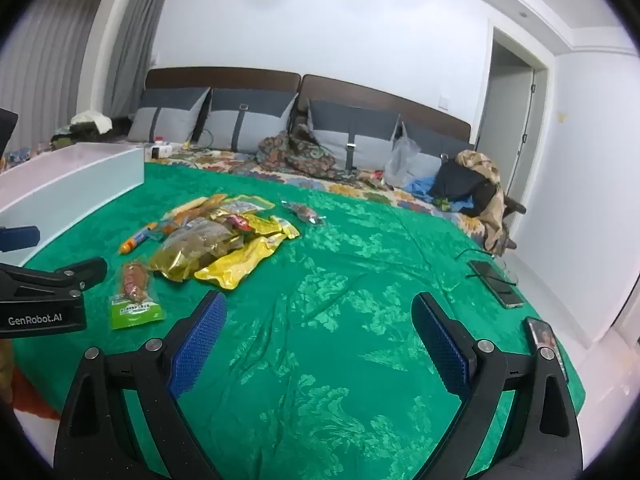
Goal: Organize snacks
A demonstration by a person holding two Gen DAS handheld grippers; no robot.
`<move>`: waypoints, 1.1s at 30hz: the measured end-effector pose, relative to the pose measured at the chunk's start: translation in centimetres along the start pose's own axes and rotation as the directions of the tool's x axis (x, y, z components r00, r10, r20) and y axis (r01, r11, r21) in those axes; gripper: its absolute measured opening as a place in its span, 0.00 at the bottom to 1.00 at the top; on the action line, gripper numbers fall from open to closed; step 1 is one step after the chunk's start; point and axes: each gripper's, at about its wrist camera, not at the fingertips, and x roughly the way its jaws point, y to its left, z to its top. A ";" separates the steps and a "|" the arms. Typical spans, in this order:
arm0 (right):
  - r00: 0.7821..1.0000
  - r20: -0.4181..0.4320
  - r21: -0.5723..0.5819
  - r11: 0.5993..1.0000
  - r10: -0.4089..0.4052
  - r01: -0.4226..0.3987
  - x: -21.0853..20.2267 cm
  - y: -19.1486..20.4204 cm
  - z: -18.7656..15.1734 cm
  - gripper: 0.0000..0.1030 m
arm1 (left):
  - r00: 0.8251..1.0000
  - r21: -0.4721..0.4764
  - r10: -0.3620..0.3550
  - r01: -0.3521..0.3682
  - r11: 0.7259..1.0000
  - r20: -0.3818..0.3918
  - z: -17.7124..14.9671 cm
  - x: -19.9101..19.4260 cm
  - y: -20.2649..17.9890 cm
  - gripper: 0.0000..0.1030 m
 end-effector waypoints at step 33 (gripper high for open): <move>0.999 -0.018 0.046 0.998 0.051 -0.050 1.1 -0.7 -1.4 0.93 | 0.993 -0.049 0.118 -0.117 0.992 0.016 -2.2 -0.8 1.8 1.00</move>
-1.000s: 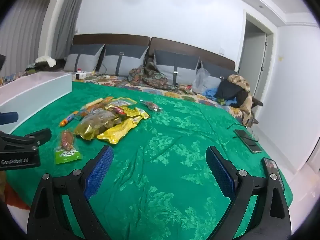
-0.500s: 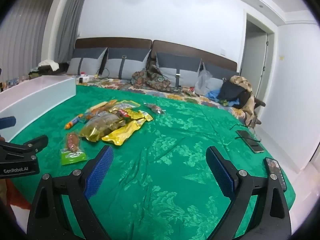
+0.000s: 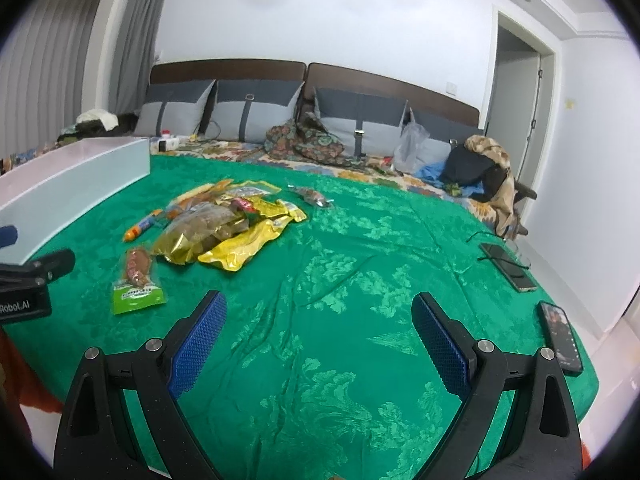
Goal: Organize snacks
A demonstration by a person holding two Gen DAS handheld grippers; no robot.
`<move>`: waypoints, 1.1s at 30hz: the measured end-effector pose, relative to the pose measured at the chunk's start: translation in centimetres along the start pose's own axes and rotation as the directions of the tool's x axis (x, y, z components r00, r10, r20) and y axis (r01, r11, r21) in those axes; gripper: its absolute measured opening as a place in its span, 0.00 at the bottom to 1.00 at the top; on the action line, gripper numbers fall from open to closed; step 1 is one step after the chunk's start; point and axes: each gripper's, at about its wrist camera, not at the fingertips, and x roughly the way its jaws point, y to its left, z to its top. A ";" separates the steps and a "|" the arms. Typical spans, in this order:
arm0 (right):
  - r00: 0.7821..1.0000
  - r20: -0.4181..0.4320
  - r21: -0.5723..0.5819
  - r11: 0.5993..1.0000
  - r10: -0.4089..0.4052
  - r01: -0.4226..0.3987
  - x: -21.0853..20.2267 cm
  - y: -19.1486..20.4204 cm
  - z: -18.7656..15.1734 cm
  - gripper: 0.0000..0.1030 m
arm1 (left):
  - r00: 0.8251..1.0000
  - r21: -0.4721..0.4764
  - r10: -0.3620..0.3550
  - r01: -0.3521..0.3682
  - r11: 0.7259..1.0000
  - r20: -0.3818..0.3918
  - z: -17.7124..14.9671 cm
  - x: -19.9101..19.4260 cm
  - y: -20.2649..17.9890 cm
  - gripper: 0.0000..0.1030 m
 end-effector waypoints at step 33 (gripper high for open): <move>1.000 0.013 -0.010 1.000 -0.001 0.001 0.0 0.0 0.0 0.93 | 0.999 0.028 0.019 -0.020 0.999 0.028 0.0 -0.3 0.4 1.00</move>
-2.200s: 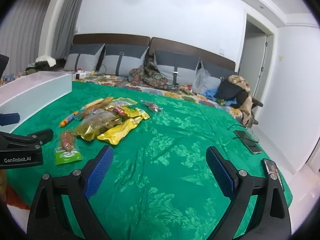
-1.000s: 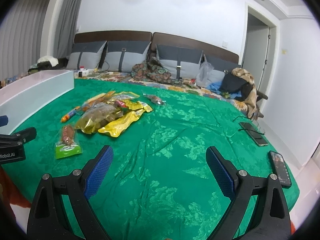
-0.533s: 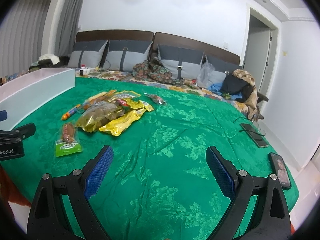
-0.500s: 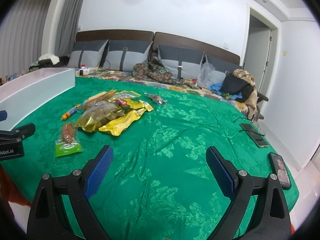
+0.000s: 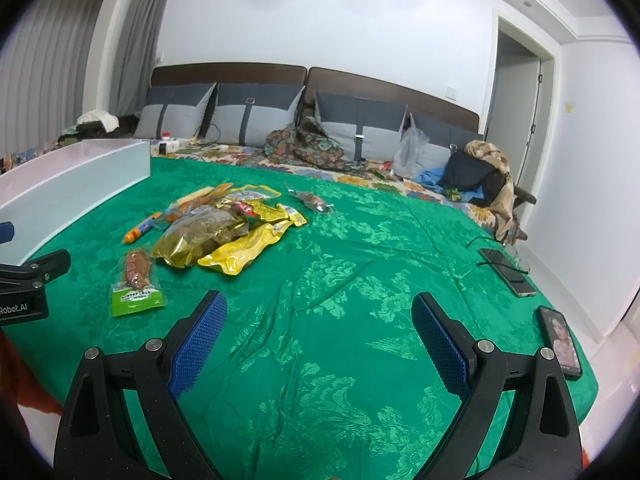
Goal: Organize snacks
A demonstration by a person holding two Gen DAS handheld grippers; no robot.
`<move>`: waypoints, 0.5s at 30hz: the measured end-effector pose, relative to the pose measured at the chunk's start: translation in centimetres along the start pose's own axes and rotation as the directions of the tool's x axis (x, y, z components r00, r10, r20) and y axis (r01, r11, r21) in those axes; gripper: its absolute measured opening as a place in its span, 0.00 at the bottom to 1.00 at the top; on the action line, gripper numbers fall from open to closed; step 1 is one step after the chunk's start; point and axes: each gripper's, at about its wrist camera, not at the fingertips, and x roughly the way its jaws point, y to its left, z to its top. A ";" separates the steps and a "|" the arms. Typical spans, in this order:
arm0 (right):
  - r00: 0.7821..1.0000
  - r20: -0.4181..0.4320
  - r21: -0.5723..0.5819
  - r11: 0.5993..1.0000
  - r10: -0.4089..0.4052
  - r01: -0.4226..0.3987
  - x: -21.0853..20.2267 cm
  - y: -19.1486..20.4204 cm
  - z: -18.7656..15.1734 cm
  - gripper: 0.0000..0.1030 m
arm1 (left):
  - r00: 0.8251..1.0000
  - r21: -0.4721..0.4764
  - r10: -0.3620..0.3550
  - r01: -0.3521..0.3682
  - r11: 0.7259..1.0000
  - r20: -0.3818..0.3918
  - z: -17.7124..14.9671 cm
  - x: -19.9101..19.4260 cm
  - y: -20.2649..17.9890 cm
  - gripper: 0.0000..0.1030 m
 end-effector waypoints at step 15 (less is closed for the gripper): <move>1.000 0.000 0.001 1.000 0.002 -0.002 0.0 0.0 0.0 0.93 | 1.000 -0.003 0.002 -0.002 1.000 -0.002 0.0 0.1 0.1 1.00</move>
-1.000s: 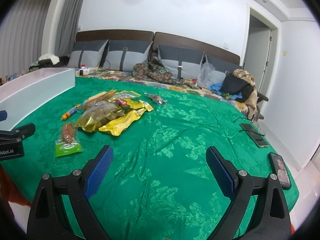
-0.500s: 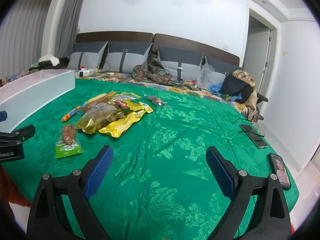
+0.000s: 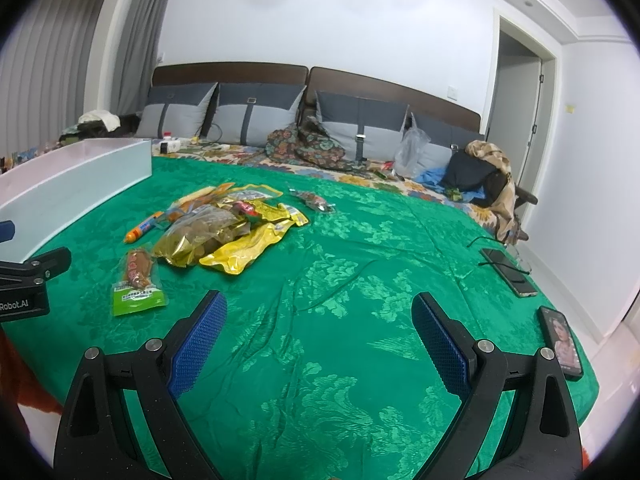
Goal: Organize snacks
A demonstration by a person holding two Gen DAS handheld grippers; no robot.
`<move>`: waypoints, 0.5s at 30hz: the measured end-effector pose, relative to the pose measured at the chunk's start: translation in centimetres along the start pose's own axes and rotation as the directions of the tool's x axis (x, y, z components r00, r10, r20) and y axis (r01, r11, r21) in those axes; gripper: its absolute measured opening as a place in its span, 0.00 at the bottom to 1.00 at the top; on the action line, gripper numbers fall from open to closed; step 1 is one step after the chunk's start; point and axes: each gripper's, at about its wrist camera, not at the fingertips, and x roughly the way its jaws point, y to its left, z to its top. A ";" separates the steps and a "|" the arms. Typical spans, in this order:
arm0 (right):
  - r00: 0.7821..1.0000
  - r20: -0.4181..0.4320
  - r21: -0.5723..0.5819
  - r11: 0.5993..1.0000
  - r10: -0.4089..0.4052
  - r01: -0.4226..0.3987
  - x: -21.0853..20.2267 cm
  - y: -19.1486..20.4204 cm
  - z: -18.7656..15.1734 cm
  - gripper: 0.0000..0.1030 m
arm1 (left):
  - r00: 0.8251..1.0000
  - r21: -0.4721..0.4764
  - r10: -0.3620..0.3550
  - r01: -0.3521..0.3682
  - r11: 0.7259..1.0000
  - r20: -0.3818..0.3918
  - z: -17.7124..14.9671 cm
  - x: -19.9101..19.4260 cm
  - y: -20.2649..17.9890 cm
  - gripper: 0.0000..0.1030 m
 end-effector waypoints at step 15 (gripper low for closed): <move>1.000 -0.001 -0.001 1.000 0.001 -0.001 0.0 0.1 0.0 0.93 | 1.000 0.001 0.005 -0.005 1.000 -0.005 -0.1 0.2 0.1 1.00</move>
